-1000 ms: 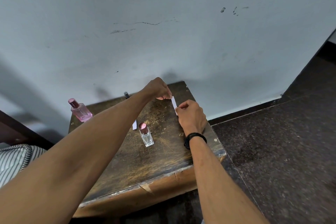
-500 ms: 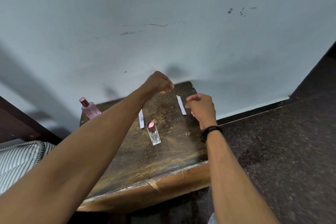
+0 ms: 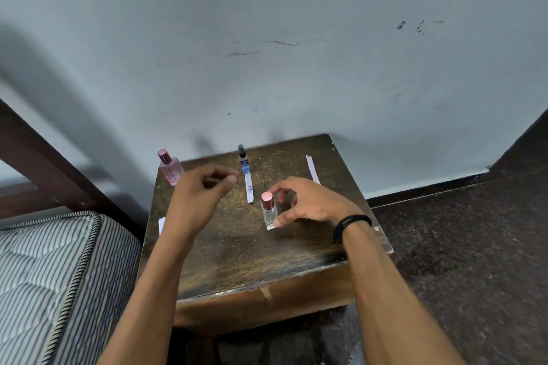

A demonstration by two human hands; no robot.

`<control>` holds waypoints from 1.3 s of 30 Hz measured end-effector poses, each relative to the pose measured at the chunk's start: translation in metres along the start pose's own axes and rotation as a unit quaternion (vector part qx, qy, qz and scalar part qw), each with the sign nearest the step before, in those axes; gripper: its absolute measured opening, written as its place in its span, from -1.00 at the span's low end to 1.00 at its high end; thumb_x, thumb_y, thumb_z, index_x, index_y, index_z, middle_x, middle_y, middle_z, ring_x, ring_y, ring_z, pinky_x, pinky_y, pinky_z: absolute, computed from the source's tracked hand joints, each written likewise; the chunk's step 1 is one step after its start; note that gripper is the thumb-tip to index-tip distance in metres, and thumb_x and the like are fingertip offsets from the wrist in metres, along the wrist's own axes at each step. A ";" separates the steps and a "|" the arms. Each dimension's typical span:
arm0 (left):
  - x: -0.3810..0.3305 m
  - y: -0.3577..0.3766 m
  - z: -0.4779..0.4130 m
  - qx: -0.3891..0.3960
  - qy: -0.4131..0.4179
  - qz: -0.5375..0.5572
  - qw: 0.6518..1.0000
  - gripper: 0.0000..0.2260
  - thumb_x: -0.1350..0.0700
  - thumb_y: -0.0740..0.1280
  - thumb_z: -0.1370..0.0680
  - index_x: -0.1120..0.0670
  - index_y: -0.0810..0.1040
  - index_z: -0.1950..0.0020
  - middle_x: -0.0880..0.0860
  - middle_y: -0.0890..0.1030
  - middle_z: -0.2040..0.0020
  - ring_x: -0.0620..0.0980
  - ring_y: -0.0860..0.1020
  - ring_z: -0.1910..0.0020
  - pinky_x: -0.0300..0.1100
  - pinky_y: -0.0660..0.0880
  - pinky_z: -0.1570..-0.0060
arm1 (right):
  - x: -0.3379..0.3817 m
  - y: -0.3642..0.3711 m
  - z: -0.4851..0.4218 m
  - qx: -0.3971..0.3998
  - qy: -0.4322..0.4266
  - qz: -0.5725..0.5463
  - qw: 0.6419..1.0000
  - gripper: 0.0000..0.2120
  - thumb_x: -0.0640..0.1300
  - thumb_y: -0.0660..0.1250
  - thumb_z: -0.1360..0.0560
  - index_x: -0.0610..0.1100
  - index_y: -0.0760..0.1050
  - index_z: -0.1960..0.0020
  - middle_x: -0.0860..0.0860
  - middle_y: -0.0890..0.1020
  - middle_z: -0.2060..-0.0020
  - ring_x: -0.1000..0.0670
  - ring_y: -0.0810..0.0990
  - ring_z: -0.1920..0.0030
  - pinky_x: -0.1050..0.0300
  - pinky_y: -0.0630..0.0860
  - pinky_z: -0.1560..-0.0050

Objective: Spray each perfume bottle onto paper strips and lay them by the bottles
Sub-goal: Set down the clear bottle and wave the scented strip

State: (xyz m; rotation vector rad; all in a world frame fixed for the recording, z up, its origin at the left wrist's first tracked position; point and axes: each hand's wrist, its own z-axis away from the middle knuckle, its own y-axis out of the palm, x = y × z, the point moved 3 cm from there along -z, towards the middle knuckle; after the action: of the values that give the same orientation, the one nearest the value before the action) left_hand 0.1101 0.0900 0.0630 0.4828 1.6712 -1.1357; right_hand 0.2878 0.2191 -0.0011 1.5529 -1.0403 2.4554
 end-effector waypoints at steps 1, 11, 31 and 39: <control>0.011 -0.002 0.007 -0.008 -0.012 0.009 1.000 -0.91 0.15 0.43 -0.55 -0.02 0.70 0.04 -0.04 0.69 0.10 -0.10 0.59 0.13 -0.19 0.54 0.07 | 0.001 0.003 -0.001 -0.001 0.002 0.010 1.000 -0.55 -0.07 0.65 -0.37 0.12 0.55 -0.18 0.05 0.57 -0.07 0.02 0.55 -0.01 0.07 0.45 -0.05; 0.068 0.000 0.000 -0.020 -0.033 -0.091 0.995 -0.92 0.11 0.42 -0.57 -0.07 0.67 0.06 -0.13 0.66 0.09 -0.15 0.58 0.09 -0.21 0.49 0.09 | -0.003 -0.016 0.001 -0.107 0.007 -0.037 0.994 -0.73 -0.11 0.50 -0.52 0.00 0.60 -0.21 0.12 0.65 -0.12 0.14 0.61 -0.11 0.12 0.46 -0.19; 0.105 0.018 -0.002 0.066 -0.110 -0.031 0.991 -0.95 0.08 0.42 -0.57 -0.02 0.68 0.02 -0.08 0.60 0.20 -0.19 0.52 0.25 -0.27 0.40 0.16 | -0.052 -0.092 -0.058 -0.281 0.077 0.091 0.952 -0.79 -0.07 0.42 -0.59 -0.03 0.57 -0.21 -0.08 0.65 -0.17 -0.19 0.59 -0.18 -0.14 0.50 -0.23; 0.104 0.020 -0.003 0.076 -0.109 -0.044 0.990 -0.95 0.07 0.43 -0.57 0.01 0.67 0.01 -0.07 0.58 0.19 -0.14 0.51 0.21 -0.28 0.40 0.16 | -0.054 -0.093 -0.062 -0.262 0.076 0.129 0.954 -0.75 -0.01 0.43 -0.58 0.00 0.58 -0.24 -0.06 0.64 -0.25 -0.17 0.58 -0.23 -0.14 0.49 -0.22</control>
State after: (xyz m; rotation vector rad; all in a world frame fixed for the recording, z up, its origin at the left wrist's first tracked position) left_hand 0.0818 0.0815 -0.0383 0.3690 1.4350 -1.3385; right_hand 0.3014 0.3418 -0.0148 1.1023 -1.7698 2.1276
